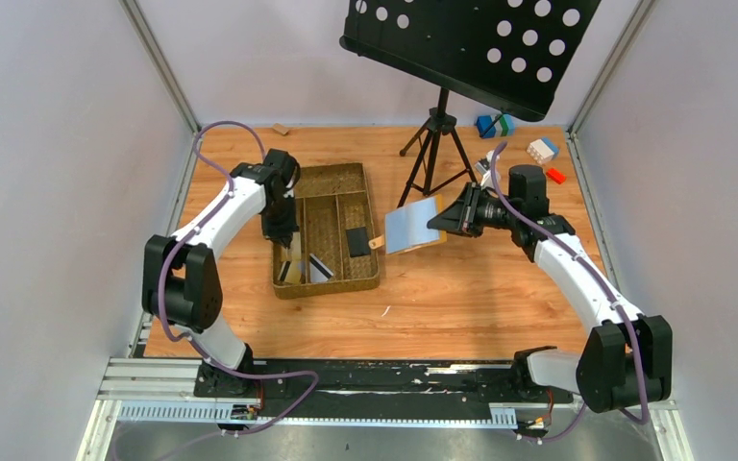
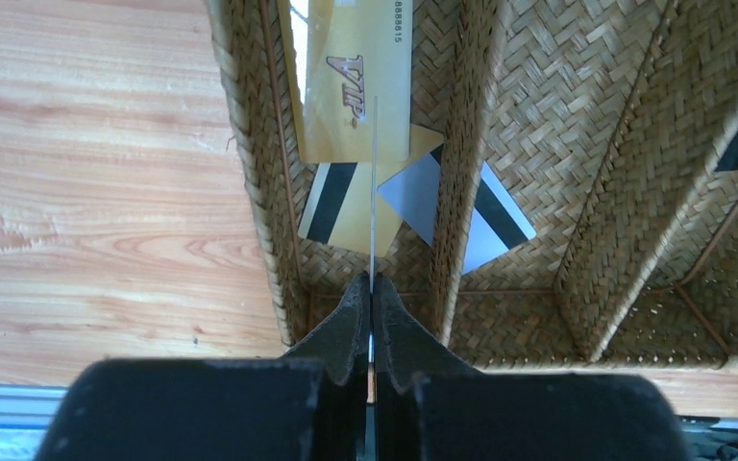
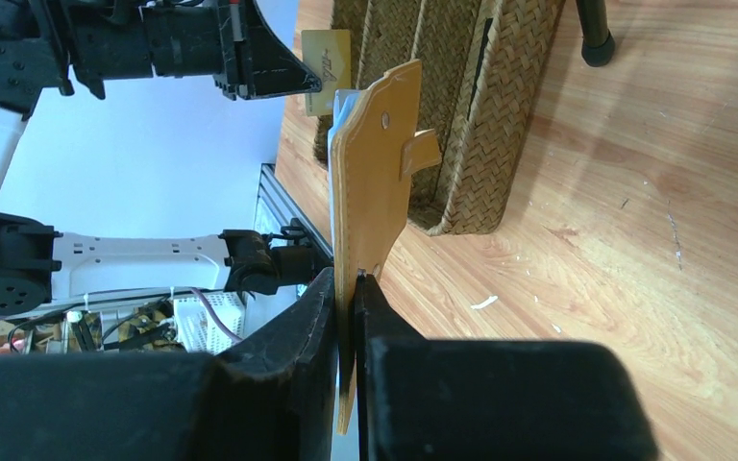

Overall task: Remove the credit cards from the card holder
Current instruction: Place the credit card in the storage box.

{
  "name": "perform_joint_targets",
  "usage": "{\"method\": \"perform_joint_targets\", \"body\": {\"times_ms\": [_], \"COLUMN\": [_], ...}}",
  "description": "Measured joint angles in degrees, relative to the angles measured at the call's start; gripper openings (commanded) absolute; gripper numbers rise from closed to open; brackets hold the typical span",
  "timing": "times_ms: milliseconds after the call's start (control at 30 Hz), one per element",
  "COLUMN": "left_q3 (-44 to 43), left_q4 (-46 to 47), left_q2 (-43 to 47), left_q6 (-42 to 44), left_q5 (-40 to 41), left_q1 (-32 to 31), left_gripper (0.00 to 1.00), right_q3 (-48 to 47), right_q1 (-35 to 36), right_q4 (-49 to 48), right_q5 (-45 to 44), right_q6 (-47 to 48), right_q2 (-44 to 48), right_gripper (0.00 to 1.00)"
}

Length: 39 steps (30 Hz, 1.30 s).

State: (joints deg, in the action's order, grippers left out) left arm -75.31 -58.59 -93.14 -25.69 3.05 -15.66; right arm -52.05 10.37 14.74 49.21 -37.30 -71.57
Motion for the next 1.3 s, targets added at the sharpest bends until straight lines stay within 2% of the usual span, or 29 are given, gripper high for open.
{"method": "perform_joint_targets", "body": {"times_ms": [600, 867, 1067, 1300], "left_q3": [-0.39, -0.39, -0.59, -3.34], "left_q4": [3.52, 4.2, 2.62, -0.59], "left_q2": [-5.38, -8.63, -9.88, -9.68], "left_q6": [4.24, 5.4, 6.86, 8.07], "left_q5": [-5.51, -5.57, -1.2, 3.41], "left_q1": [0.09, 1.14, 2.01, 2.25], "left_gripper": [0.0, 0.16, 0.38, 0.39], "right_q3": [-0.09, -0.07, -0.07, -0.07], "right_q1": [-0.02, -0.02, -0.02, -0.02], "right_q4": [0.37, 0.15, -0.09, -0.5], "right_q5": [-1.18, -1.33, -1.44, -1.64], "right_q6": [-0.28, -0.74, -0.74, -1.14], "right_q2": [0.61, 1.64, 1.84, 2.01], "right_gripper": [0.0, 0.0, 0.0, 0.0]}}
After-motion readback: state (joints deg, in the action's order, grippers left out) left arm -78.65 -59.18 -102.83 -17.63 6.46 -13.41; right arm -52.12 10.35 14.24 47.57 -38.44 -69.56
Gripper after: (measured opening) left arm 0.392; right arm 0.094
